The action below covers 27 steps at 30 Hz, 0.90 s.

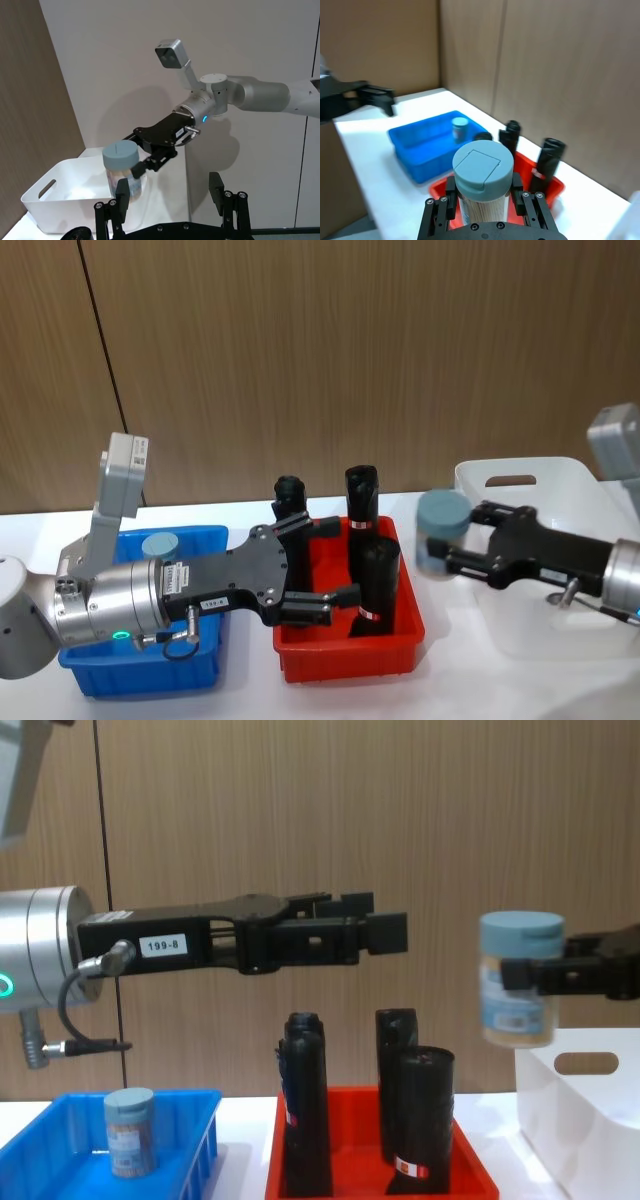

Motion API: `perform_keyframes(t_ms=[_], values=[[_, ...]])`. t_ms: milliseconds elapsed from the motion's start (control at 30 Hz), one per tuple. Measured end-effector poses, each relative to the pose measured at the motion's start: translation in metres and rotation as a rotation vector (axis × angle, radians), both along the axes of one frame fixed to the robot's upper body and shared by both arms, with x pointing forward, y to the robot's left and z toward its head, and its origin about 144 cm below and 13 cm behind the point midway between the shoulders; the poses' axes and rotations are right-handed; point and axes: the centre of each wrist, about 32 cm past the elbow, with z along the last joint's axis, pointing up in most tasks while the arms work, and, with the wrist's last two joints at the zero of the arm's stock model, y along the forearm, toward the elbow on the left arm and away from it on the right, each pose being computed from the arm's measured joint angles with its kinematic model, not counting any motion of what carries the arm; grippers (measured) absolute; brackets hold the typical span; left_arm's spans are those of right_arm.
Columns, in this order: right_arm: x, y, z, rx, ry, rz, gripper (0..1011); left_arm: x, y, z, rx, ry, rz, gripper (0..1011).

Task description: Pick the cotton swabs from the blue box and place them into the white box.

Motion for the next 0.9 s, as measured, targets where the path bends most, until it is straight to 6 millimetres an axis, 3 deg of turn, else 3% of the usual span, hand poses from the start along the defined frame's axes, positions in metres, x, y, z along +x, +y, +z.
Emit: perform_keyframes(t_ms=[567,900], values=[[0.013,-0.035,-0.014,-0.008,-0.012,-0.253,632,0.000,0.000,0.000,0.000,0.000,0.000,1004],[0.029,-0.054,-0.034,-0.019,0.008,-0.429,632,0.000,0.000,0.000,0.000,0.000,0.000,1004]])
